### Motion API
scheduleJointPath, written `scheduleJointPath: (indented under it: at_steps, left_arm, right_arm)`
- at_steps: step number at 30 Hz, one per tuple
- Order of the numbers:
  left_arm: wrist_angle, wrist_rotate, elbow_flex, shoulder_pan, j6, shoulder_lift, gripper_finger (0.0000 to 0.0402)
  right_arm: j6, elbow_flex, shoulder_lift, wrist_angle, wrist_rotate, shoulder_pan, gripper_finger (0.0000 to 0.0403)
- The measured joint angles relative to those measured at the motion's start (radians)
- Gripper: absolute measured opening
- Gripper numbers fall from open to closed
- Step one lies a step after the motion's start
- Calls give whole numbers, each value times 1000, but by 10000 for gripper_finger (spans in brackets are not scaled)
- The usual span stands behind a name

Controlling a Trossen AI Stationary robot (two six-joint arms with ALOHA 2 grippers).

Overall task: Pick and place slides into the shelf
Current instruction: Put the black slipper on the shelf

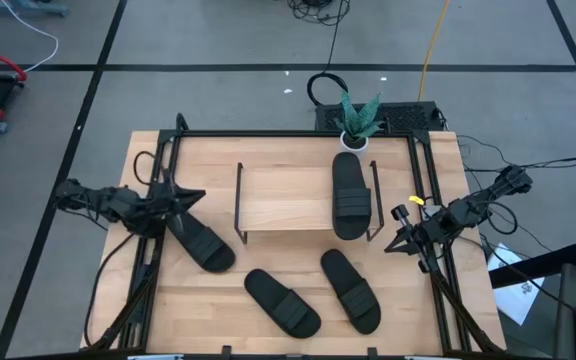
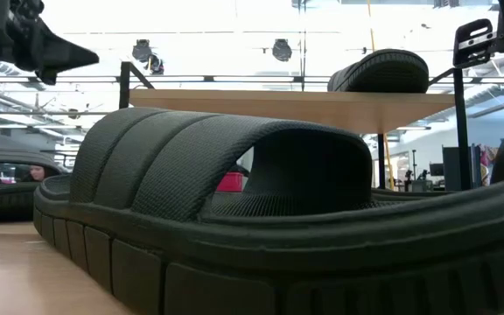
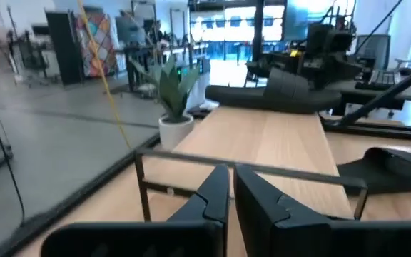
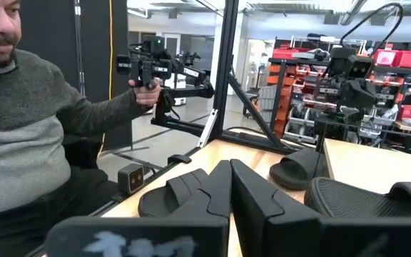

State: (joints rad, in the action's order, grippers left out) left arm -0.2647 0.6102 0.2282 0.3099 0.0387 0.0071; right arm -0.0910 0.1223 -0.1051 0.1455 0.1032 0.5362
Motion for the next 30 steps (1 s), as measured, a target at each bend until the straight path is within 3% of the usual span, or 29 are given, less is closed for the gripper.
scheduleJointPath:
  at_steps: [6, 11, 14, 19, 26, 30]
  left_arm:
    - [-113, -162, -15, 0, 267, 0, 26]
    - [-300, -58, 51, -1, 520, 0, 26]
    - [-331, -73, 71, -1, 598, 0, 26]
    - [-355, -194, 67, 0, 730, 9, 26]
    - [-336, -214, -6, -1, 794, 81, 28]
    - [-356, -248, -22, -1, 845, 136, 56]
  right_arm:
    - [24, 0, 0, -3, -1, 0, 0]
    - [26, 0, -1, -25, -2, 0, 0]
    - [26, 0, -1, -27, -3, 0, 0]
    - [31, 0, -1, -30, -3, 0, 0]
    - [28, -63, -2, 71, -2, 0, 0]
    - [28, -68, -1, 120, -3, 0, 0]
